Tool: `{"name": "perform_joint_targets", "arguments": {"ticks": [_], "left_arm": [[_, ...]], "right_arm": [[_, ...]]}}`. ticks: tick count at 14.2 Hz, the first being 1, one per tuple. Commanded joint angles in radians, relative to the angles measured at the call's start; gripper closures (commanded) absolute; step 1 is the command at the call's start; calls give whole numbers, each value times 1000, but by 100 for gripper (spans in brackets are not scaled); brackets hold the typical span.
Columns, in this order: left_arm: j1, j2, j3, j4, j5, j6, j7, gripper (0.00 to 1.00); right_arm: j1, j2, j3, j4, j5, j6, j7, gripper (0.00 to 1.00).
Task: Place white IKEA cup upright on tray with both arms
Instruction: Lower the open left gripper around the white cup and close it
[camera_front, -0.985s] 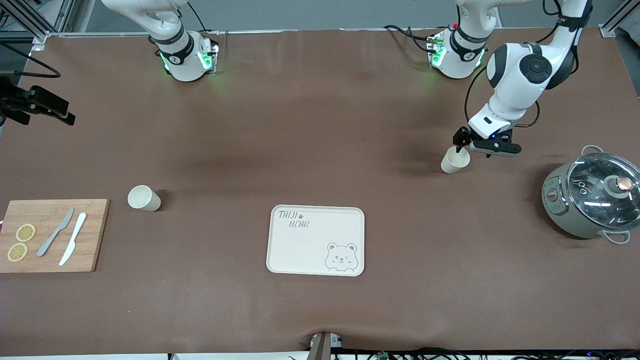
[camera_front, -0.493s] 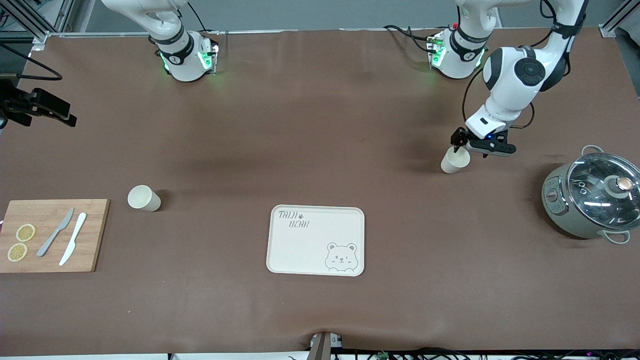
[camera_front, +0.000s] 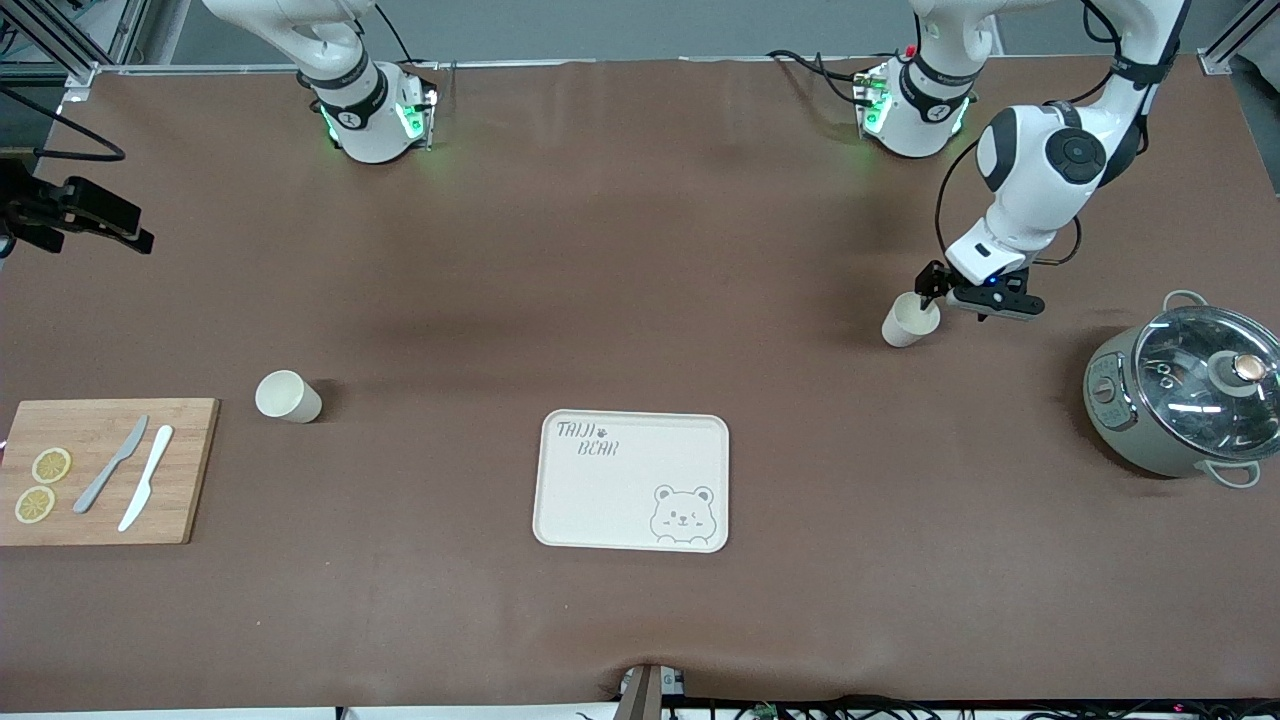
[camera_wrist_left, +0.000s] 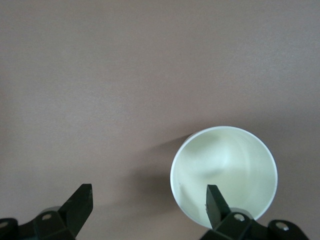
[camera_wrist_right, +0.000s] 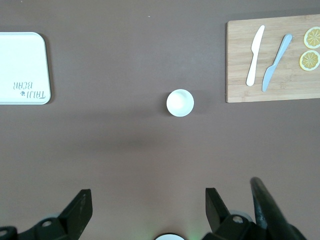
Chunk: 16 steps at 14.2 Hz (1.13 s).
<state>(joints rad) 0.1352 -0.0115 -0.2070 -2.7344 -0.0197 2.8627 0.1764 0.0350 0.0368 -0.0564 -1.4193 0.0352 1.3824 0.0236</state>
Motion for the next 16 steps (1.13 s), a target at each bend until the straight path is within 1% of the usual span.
{"name": "perform_joint_targets", "arguments": {"ticks": [1,8,14,15,16], "left_arm": [[9,45,-6,9,9,44,12,0],[6,93,-6,51,11,46,12,0],[-2,110,-8,67,11,46,9,0],[-5,111,-8,67,9,46,0,6],[-5,114,-9,67,9,46,-3,33]], "right_arm": [[-9,6,1,13,14,-11,-10,0],[-10,6,1,13,14,-11,-8,0],[-12,8,1,13,14,-13,-10,0],[-14,9,1,13,14,-17,-10,0],[-14,11,1,13,14,-17,-10,0]]}}
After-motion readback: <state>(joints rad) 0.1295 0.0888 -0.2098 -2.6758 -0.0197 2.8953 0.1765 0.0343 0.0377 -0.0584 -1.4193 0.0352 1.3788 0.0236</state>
